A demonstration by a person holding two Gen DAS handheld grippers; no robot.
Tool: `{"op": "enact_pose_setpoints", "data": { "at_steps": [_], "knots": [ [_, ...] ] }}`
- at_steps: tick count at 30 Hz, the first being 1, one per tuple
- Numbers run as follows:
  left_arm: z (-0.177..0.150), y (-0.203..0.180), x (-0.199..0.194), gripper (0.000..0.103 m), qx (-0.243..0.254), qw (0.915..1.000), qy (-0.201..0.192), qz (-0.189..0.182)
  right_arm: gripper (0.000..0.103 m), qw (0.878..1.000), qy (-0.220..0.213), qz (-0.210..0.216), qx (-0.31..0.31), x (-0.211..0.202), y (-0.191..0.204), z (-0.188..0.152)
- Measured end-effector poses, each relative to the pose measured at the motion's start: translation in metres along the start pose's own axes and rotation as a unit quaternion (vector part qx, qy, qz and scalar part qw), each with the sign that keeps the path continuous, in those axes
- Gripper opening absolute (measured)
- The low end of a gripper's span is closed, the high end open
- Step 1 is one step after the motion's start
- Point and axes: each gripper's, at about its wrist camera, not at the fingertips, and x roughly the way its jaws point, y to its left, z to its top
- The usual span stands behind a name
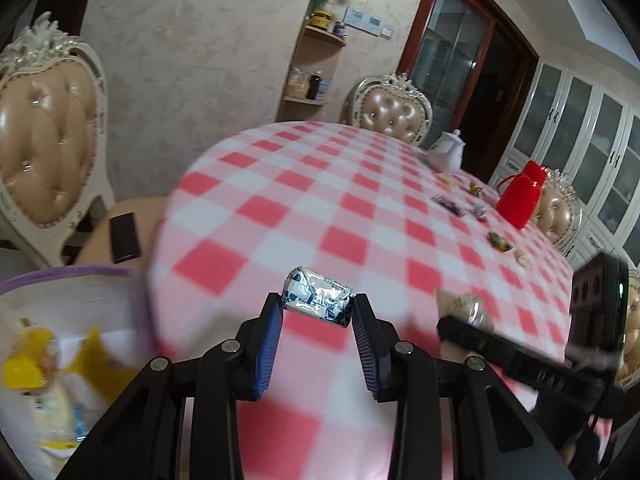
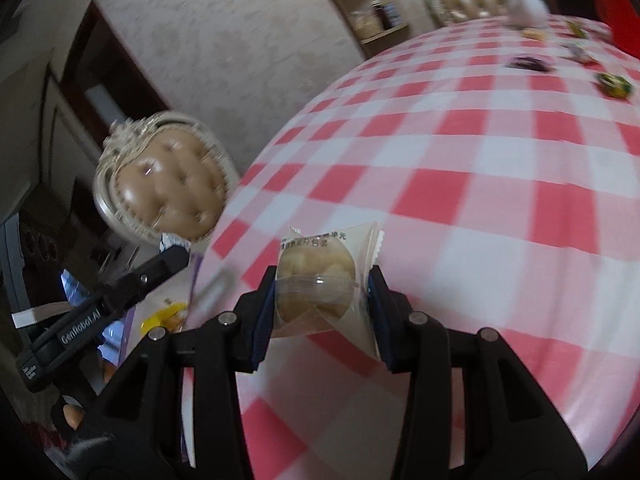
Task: Organize snacks
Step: 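Carry the foil candy and pastry pack over the white box with both tools, then open both tools over the white box to drop the packs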
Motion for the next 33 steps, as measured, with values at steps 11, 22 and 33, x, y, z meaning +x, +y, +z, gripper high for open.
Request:
{"op": "enact_pose_setpoints", "data": {
  "at_steps": [11,22,33],
  "knots": [
    [-0.025,0.086,-0.051,0.037,-0.004,0.9967,-0.019,0.079,0.047,0.98,0.066,0.134,-0.131,0.041,0.087,-0.024],
    [-0.034,0.14,-0.051,0.037,-0.036,0.9892,0.001,0.142,0.048,0.932,0.134,0.223,-0.253,0.061,0.167,-0.07],
    [-0.034,0.162,-0.055,0.047,-0.062,0.9765,-0.008,0.207,0.06,0.912,0.146,0.244,-0.295,0.063,0.195,-0.089]
  ]
}}
